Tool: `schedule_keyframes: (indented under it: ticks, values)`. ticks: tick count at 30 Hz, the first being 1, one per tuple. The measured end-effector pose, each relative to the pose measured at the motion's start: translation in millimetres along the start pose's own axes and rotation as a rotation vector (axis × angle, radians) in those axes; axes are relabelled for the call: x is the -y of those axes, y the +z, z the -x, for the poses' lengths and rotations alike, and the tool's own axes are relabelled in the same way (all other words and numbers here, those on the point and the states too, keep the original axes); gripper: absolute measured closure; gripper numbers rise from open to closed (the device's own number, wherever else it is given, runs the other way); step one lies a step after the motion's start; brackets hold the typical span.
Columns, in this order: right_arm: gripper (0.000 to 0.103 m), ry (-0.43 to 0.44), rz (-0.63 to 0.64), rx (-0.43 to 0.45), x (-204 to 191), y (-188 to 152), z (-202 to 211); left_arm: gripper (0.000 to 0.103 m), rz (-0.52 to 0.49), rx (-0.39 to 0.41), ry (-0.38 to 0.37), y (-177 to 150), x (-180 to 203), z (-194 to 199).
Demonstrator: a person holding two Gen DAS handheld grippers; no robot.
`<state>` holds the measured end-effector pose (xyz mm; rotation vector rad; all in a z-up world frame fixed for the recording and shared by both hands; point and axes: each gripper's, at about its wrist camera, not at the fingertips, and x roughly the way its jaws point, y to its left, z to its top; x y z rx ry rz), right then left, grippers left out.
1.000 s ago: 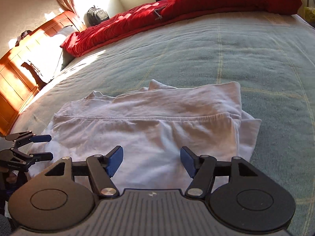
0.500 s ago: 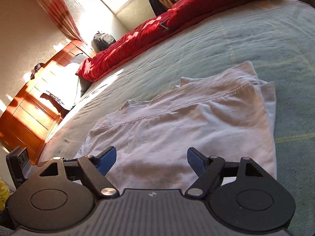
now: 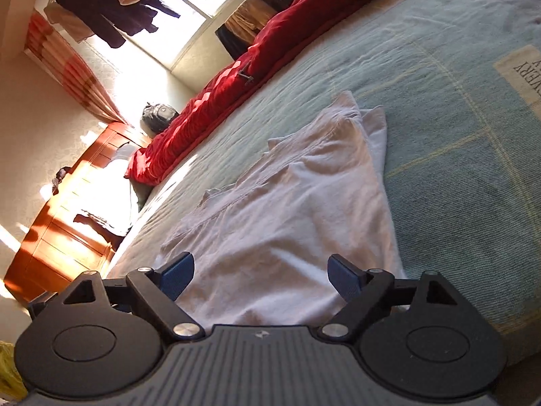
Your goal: Fold clothes
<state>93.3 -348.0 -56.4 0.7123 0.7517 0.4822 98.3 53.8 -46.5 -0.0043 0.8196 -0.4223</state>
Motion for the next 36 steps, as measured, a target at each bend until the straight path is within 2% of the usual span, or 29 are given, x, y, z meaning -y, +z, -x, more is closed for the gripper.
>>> schedule_keyframes:
  ticks: [1, 4, 6, 8, 12, 14, 16, 18, 19, 21, 24, 25, 26, 27, 31, 34, 35, 36]
  values:
    - [0.013, 0.023, -0.005, -0.020, -3, -1, -9, 0.024, 0.003, 0.003, -0.016, 1, 3, 0]
    - [0.013, -0.045, -0.013, -0.063, -3, -8, -23, 0.024, 0.011, 0.013, -0.063, 6, 12, 0]
    - [0.013, -0.089, -0.040, -0.065, 7, -12, -19, 0.024, 0.025, -0.006, -0.017, 0, 8, -3]
    - [0.014, -0.103, -0.087, -0.018, 24, -15, 3, 0.025, 0.058, -0.042, 0.066, -9, -7, -3]
    - [0.017, -0.167, -0.112, 0.077, 39, -13, 40, 0.025, 0.094, -0.041, 0.126, -17, -30, 16]
    - [0.017, -0.205, -0.096, 0.124, 41, -10, 52, 0.025, 0.072, -0.018, 0.160, -12, -30, 23]
    - [0.020, -0.203, -0.074, 0.156, 42, -6, 53, 0.025, 0.056, -0.005, 0.173, -8, -28, 25]
    - [0.036, -0.181, -0.064, 0.132, 46, -3, 45, 0.025, 0.054, -0.007, 0.158, -7, -26, 22]
    - [0.037, -0.182, -0.054, 0.125, 48, -3, 41, 0.025, 0.053, -0.008, 0.150, -7, -24, 20]
    - [0.046, -0.186, -0.031, 0.105, 55, -6, 34, 0.025, 0.051, -0.010, 0.135, -6, -22, 16]
    - [0.083, -0.236, 0.012, 0.064, 56, -11, 25, 0.024, 0.051, -0.023, 0.126, -7, -20, 11]
    - [0.086, -0.279, 0.024, 0.059, 56, -12, 29, 0.024, 0.058, -0.043, 0.157, -9, -23, 9]
    - [0.086, -0.309, 0.011, 0.057, 58, -11, 32, 0.025, 0.066, -0.066, 0.193, -12, -27, 7]
    - [0.085, -0.296, -0.009, 0.065, 60, -10, 36, 0.026, 0.071, -0.068, 0.200, -14, -29, 8]
    - [0.079, -0.281, 0.021, 0.137, 45, 1, 47, 0.025, 0.058, -0.016, 0.166, -3, -27, 23]
    - [0.066, -0.201, 0.050, 0.168, 28, 16, 34, 0.025, 0.035, 0.013, 0.141, 10, -20, 18]
    - [0.060, -0.196, 0.060, 0.161, 23, 19, 25, 0.025, 0.035, 0.015, 0.133, 13, -19, 14]
    - [0.059, -0.193, 0.067, 0.147, 21, 21, 17, 0.024, 0.034, 0.017, 0.125, 16, -18, 9]
